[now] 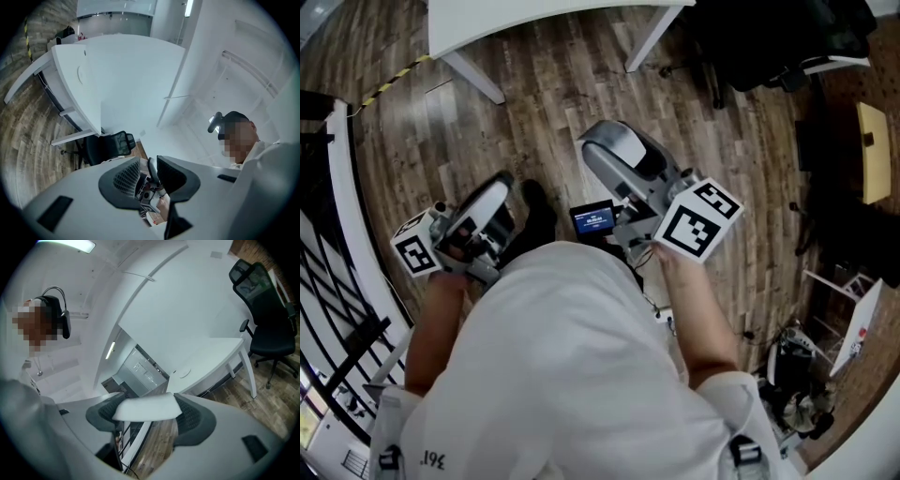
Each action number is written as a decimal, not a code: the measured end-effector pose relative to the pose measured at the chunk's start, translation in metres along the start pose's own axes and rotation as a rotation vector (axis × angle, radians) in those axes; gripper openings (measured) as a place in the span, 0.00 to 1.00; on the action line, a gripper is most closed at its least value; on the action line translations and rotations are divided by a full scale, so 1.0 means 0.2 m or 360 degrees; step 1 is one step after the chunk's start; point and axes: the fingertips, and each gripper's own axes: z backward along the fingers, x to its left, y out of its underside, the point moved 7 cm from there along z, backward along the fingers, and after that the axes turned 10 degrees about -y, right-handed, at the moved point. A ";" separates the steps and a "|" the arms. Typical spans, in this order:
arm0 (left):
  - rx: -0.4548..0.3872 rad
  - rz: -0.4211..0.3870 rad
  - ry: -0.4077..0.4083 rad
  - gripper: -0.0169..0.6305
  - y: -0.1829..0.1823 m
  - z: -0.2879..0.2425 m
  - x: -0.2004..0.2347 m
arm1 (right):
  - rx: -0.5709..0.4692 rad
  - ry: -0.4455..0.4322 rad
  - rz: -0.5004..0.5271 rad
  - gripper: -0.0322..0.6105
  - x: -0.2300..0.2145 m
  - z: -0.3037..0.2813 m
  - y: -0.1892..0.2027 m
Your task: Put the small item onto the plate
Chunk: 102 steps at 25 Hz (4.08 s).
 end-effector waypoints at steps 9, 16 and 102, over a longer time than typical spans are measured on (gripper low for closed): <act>0.0017 0.0023 0.0030 0.18 -0.55 0.13 0.19 | -0.0008 0.0036 0.0026 0.56 -0.07 -0.59 -0.07; -0.0028 0.0030 0.0004 0.18 -0.78 0.20 0.31 | 0.0014 0.0012 0.0030 0.56 -0.12 -0.87 -0.10; -0.0604 0.0067 -0.0393 0.18 -2.08 -0.40 0.91 | 0.1205 0.0156 0.0843 0.56 -2.11 -2.88 -0.84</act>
